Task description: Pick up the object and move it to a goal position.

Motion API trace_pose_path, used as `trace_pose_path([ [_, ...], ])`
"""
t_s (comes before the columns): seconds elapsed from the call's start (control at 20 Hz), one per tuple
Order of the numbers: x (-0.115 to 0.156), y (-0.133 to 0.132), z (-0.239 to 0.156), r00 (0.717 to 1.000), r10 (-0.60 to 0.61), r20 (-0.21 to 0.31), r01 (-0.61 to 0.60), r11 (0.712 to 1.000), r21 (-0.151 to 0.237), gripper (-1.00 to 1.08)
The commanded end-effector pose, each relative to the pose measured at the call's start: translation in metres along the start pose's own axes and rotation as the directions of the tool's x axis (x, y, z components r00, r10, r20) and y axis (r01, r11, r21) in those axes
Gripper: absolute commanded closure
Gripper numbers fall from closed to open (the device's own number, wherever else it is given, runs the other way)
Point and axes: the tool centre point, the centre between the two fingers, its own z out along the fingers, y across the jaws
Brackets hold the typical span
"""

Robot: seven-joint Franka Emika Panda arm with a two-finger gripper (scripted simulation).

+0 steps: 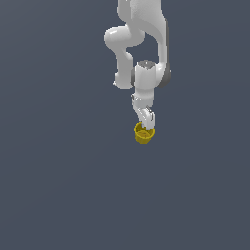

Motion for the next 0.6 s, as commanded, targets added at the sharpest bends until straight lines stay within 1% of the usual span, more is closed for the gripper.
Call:
trace_pose_path([
  [0.0, 0.0, -0.001, -0.014, 1.0, 0.001, 0.001, -0.001, 1.0, 0.003, 1.08],
  [0.55, 0.004, -0.002, -0.079, 1.0, 0.003, -0.001, -0.003, 1.0, 0.002, 1.08],
])
